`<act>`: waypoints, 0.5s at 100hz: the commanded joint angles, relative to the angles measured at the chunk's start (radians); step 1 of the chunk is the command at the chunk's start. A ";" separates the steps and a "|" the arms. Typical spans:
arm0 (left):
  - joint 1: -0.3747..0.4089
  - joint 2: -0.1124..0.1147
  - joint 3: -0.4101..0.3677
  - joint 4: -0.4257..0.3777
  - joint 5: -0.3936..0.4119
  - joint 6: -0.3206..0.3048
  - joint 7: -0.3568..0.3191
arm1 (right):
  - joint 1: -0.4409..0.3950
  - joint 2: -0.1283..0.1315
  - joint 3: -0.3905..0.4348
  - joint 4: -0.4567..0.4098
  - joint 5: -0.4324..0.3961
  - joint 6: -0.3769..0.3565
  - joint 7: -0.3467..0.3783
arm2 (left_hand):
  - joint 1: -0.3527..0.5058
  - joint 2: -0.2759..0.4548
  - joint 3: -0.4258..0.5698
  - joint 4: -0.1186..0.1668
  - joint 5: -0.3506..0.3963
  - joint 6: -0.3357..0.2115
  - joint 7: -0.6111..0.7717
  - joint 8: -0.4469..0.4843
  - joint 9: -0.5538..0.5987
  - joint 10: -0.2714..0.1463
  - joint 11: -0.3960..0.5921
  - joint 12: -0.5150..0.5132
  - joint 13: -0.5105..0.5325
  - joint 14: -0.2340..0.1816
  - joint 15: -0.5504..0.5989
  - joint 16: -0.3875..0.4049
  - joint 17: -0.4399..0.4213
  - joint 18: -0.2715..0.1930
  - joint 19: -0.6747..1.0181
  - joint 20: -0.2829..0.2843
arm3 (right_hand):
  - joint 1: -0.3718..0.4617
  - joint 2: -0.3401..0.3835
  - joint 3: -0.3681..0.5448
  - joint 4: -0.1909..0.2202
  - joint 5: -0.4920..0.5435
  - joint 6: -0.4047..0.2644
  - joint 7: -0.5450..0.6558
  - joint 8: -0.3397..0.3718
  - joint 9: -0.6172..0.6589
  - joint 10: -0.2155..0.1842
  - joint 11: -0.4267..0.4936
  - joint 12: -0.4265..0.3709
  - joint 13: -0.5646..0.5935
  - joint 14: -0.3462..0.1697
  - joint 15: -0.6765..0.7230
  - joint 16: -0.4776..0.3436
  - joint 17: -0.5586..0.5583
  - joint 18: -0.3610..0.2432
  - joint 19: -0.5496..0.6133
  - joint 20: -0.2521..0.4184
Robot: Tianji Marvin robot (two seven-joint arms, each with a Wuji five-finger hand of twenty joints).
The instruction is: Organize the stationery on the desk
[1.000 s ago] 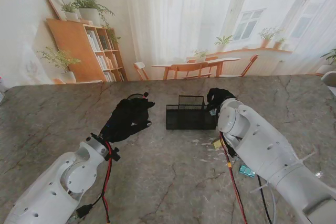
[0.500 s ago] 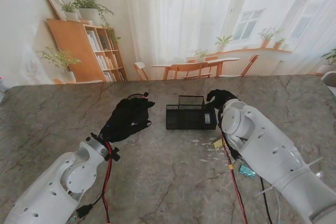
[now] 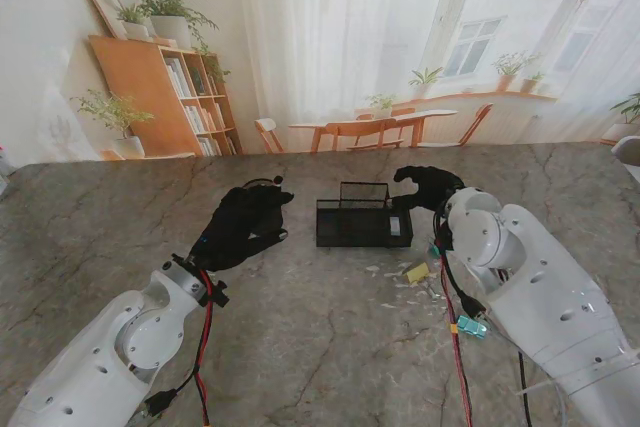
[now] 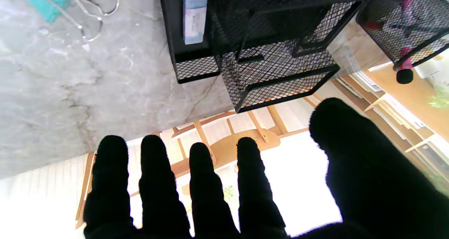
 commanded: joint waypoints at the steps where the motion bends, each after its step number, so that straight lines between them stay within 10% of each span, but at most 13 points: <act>1: 0.006 -0.005 0.000 -0.001 -0.001 -0.006 0.006 | -0.050 0.021 0.031 -0.036 -0.032 -0.036 0.022 | 0.035 0.072 -0.027 -0.120 0.012 -0.002 0.005 0.016 0.011 0.005 0.001 0.006 0.011 -0.013 0.006 0.008 -0.012 -0.027 -0.001 -0.011 | -0.030 0.027 -0.033 -0.005 -0.038 0.018 -0.019 -0.019 -0.028 -0.003 -0.023 -0.019 -0.023 0.001 -0.022 -0.012 -0.021 -0.002 -0.017 -0.018; 27: 0.011 -0.006 -0.003 -0.004 -0.004 -0.012 0.013 | -0.173 0.051 0.146 -0.073 -0.326 -0.230 0.010 | 0.035 0.072 -0.027 -0.120 0.013 -0.001 0.005 0.017 0.011 0.004 0.000 0.005 0.012 -0.013 0.006 0.008 -0.012 -0.027 -0.002 -0.010 | -0.066 0.091 -0.153 -0.037 -0.048 0.112 0.008 0.013 -0.020 0.016 0.017 0.026 -0.013 -0.024 0.050 0.025 0.004 -0.036 0.050 -0.002; 50: 0.012 -0.006 -0.003 -0.005 -0.004 -0.013 0.014 | -0.224 0.063 0.158 -0.060 -0.431 -0.259 0.024 | 0.035 0.072 -0.027 -0.120 0.014 -0.001 0.006 0.017 0.012 0.005 0.001 0.006 0.013 -0.013 0.007 0.008 -0.012 -0.027 -0.001 -0.009 | -0.051 0.083 -0.156 -0.031 -0.115 0.237 -0.001 0.052 -0.059 0.040 0.049 0.074 -0.034 -0.018 0.121 0.028 0.008 -0.034 0.087 -0.021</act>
